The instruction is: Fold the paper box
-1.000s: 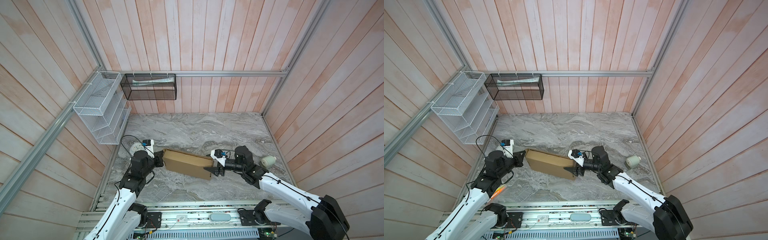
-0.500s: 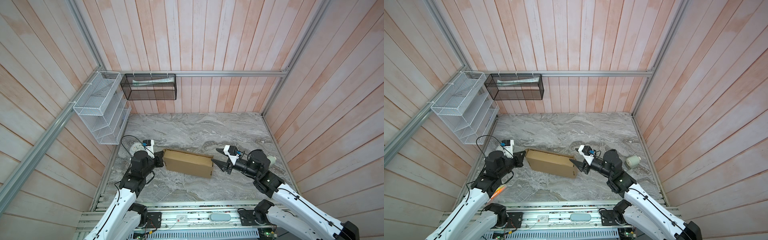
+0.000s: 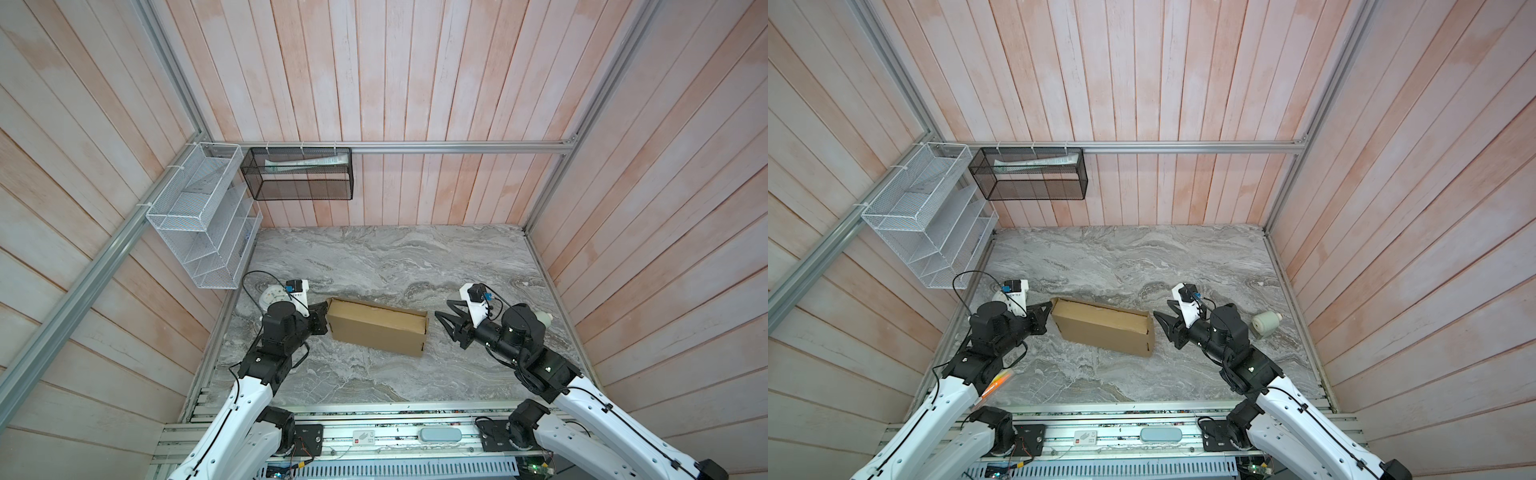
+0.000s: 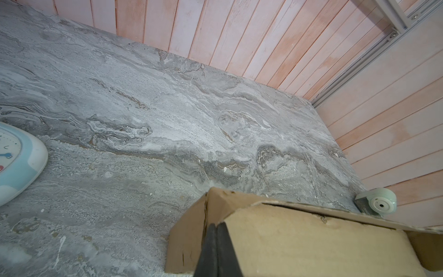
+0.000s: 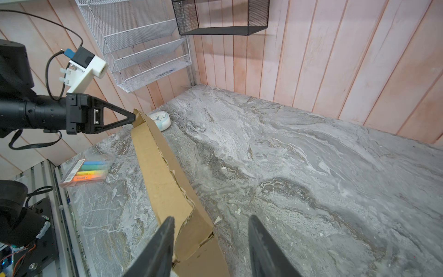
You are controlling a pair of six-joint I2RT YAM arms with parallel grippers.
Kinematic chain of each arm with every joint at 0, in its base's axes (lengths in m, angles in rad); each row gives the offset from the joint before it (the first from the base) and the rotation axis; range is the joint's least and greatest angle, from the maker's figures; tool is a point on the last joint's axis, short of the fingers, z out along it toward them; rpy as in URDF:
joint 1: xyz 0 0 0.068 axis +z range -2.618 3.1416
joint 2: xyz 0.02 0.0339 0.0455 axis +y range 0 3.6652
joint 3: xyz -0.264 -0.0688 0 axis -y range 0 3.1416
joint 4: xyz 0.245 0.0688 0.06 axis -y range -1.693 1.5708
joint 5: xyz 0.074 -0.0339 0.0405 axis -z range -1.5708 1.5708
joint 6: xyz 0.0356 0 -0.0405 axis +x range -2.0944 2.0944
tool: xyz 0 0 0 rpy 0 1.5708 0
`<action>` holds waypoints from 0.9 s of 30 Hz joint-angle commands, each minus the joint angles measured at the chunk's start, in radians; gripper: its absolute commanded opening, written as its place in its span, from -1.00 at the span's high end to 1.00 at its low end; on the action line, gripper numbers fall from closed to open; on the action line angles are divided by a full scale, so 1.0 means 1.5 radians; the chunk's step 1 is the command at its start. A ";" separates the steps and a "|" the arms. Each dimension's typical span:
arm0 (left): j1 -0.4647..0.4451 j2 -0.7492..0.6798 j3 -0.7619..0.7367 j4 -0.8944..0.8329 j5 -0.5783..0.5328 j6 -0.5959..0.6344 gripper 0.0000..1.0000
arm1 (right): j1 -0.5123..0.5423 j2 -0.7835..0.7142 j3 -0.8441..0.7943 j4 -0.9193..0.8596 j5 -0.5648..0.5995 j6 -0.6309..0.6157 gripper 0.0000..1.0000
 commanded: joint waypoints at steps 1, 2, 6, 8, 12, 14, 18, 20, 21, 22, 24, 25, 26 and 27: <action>0.002 0.006 -0.018 -0.039 0.007 -0.002 1.00 | 0.010 0.006 0.018 -0.045 0.055 0.057 0.03; 0.003 0.004 -0.018 -0.039 0.007 -0.002 1.00 | 0.011 0.011 0.021 -0.057 0.065 0.068 0.05; 0.003 0.003 -0.018 -0.039 0.008 -0.002 1.00 | 0.016 0.028 0.021 -0.083 0.076 0.092 0.07; 0.003 0.003 -0.020 -0.036 0.008 -0.002 1.00 | 0.019 0.030 0.015 -0.085 0.078 0.101 0.07; 0.003 0.003 -0.019 -0.036 0.010 -0.001 1.00 | 0.029 0.033 0.011 -0.086 0.078 0.111 0.08; 0.003 0.001 -0.019 -0.035 0.009 -0.002 1.00 | 0.032 0.038 0.012 -0.086 0.077 0.113 0.09; 0.003 0.002 -0.018 -0.036 0.009 -0.002 1.00 | 0.039 0.057 0.007 -0.074 0.068 0.122 0.10; 0.002 0.000 -0.018 -0.036 0.009 -0.002 1.00 | 0.047 0.065 0.002 -0.064 0.069 0.123 0.11; 0.004 0.000 -0.018 -0.037 0.009 -0.002 1.00 | 0.049 0.069 0.001 -0.061 0.069 0.124 0.11; 0.003 0.001 -0.019 -0.038 0.009 -0.002 1.00 | 0.052 0.073 0.002 -0.060 0.068 0.123 0.11; 0.003 -0.001 -0.018 -0.038 0.010 -0.001 1.00 | 0.056 0.080 0.002 -0.057 0.066 0.122 0.12; 0.003 -0.001 -0.018 -0.038 0.010 -0.001 1.00 | 0.059 0.083 0.003 -0.056 0.066 0.122 0.12; 0.003 0.000 -0.018 -0.038 0.010 -0.002 1.00 | 0.061 0.085 0.002 -0.054 0.065 0.121 0.12; 0.003 0.000 -0.018 -0.038 0.011 -0.002 1.00 | 0.063 0.088 0.002 -0.052 0.064 0.122 0.12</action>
